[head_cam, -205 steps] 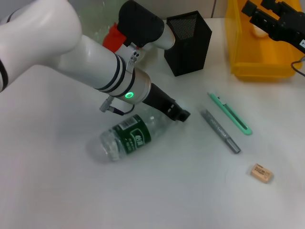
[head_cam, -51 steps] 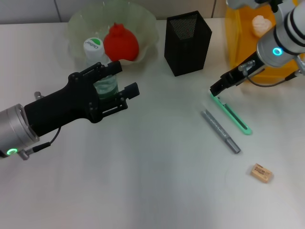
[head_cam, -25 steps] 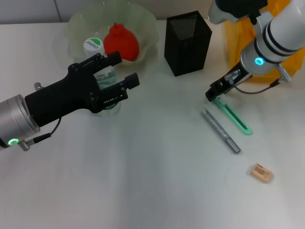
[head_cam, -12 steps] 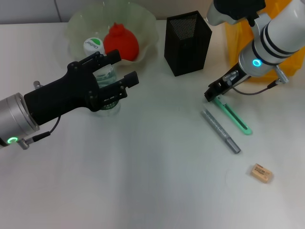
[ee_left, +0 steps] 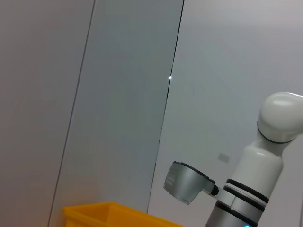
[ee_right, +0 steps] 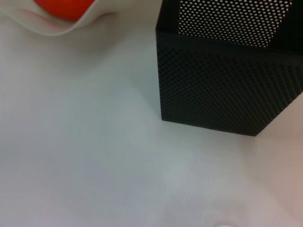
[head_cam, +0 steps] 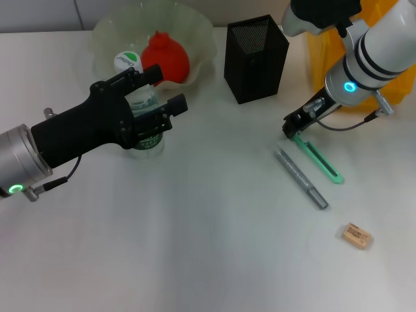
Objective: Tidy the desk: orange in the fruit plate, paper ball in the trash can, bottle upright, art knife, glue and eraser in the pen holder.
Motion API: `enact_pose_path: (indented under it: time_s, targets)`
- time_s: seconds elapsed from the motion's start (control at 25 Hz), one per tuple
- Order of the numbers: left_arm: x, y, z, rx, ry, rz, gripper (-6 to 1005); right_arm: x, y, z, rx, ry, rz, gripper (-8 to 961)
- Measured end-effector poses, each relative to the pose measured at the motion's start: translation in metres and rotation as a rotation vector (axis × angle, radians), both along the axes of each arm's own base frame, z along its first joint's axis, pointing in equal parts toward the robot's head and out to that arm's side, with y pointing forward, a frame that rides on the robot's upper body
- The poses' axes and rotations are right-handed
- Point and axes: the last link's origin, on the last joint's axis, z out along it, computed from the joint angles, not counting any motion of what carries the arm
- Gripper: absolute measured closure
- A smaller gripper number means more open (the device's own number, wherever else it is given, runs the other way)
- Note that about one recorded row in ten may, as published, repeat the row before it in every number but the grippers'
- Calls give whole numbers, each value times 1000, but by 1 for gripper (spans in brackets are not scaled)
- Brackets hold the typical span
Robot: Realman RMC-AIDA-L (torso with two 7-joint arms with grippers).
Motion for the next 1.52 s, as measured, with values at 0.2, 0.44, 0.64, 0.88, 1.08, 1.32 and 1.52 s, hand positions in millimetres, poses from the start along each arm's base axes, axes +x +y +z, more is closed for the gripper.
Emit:
enact_pose_path:
  time_s: [0.2, 0.44, 0.64, 0.88, 1.08, 1.32, 1.52]
  targets:
    - [0, 0, 0, 1, -1, 1, 228, 0, 1, 1, 4, 2, -1, 737]
    - [0, 1, 1, 4, -3, 2, 228, -4, 4, 7, 27, 16, 14, 771]
    - [0, 2, 2, 10, -6, 5, 228, -20, 6, 20, 65, 96, 73, 770]
    - [1, 2, 2, 10, -6, 2, 228, -46, 5, 45, 146, 197, 222, 770]
    - [1, 3, 3, 15, -11, 3, 228, -64, 2, 69, 243, 301, 371, 771]
    - [2, 4, 6, 25, -17, 1, 228, -72, 9, 75, 383, 447, 568, 770]
    - [3, 4, 6, 25, -20, -5, 228, -71, 17, 61, 433, 559, 664, 756]
